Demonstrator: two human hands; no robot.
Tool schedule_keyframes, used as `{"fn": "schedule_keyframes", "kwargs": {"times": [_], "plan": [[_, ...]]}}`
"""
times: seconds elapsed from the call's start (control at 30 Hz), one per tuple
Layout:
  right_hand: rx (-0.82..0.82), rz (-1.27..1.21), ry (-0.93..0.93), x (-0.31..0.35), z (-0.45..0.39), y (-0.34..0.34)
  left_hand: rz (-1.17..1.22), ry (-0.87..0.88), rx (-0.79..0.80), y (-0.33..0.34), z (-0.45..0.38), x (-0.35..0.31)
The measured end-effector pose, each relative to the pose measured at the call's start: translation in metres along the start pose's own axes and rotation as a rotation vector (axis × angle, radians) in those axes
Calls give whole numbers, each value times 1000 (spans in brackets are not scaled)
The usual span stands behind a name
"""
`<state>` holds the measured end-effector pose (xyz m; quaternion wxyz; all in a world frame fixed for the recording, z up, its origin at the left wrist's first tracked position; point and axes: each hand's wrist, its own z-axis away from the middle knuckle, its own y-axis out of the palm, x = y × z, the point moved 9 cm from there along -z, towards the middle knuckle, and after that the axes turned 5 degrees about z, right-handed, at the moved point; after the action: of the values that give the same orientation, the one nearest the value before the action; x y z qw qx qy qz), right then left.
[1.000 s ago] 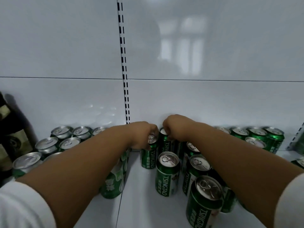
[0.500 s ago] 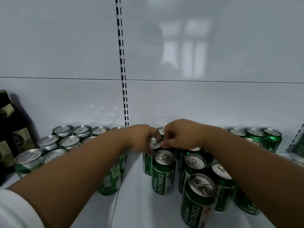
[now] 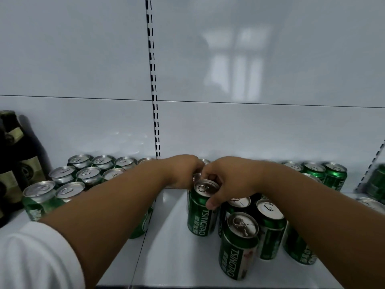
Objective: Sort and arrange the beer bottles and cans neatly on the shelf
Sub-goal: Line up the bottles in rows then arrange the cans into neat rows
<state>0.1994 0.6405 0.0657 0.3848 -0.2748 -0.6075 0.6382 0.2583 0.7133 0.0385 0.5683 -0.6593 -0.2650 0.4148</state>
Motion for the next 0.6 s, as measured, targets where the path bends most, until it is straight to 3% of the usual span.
{"fn": "schedule_keyframes", "kwargs": {"times": [0.13,0.23,0.4,0.5,0.6], "plan": [[1,-61,-6,-4,-2,5,27,-32,-50,-5,6,1],[9,-116,-34,-4,-4,9,240,-126,-221,-15,29,17],[23,-252,-110,-6,-5,5,904,-276,-604,33,100,30],[78,-396,-149,-8,-3,4,1363,-340,-561,86,115,21],[92,-426,-152,-6,-3,2,1819,-244,-444,113,105,16]]}}
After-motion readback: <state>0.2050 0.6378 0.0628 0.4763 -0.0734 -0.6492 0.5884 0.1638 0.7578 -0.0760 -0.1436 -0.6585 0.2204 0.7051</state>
